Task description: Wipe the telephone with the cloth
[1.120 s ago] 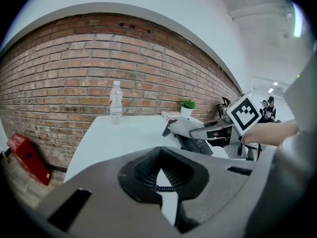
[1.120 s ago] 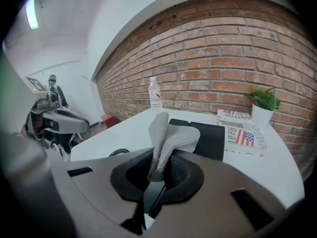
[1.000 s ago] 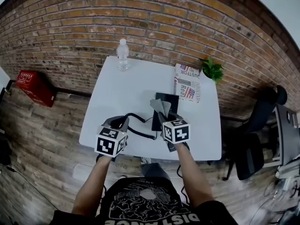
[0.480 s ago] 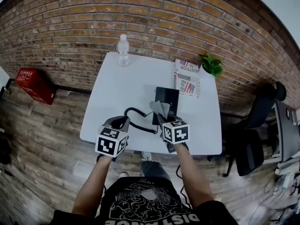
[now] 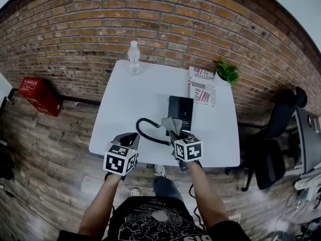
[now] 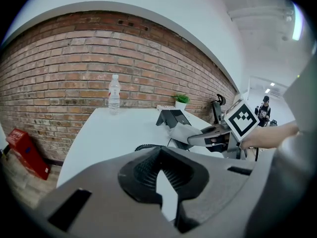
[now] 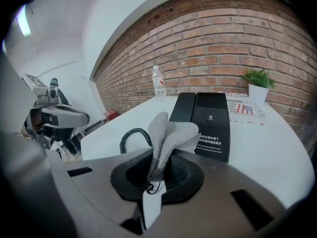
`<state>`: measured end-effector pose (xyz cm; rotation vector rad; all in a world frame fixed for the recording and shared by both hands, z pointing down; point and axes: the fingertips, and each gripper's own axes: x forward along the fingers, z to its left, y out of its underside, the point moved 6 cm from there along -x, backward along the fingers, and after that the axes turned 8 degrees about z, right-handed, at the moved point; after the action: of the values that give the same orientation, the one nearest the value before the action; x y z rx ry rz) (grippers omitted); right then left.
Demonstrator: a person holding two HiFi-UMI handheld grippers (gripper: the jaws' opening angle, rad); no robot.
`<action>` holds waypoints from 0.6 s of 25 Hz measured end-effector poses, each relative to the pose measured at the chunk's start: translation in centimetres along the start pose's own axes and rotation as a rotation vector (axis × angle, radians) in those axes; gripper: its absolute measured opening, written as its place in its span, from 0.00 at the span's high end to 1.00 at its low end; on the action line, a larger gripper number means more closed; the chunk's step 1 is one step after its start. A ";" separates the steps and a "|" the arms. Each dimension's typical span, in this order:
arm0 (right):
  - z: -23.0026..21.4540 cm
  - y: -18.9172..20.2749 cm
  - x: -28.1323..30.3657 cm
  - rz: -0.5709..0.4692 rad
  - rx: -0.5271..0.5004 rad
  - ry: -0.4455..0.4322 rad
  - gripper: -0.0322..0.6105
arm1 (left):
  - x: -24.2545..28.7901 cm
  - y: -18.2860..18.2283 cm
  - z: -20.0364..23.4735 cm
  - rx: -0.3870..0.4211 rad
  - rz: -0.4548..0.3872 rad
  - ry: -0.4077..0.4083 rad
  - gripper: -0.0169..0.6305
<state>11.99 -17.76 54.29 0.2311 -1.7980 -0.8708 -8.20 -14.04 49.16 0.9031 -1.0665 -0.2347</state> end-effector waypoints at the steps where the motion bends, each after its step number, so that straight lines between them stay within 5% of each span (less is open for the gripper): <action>1: 0.1 0.1 0.0 0.003 0.001 0.000 0.93 | -0.1 0.1 0.0 0.001 0.001 0.000 0.96; 15: 1.5 2.5 -0.5 0.032 0.005 -0.015 0.93 | -1.4 1.4 -0.5 0.014 0.004 0.002 0.96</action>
<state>11.50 -15.06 55.29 0.1984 -1.8134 -0.8476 -8.81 -12.03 49.18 0.9132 -1.0693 -0.2231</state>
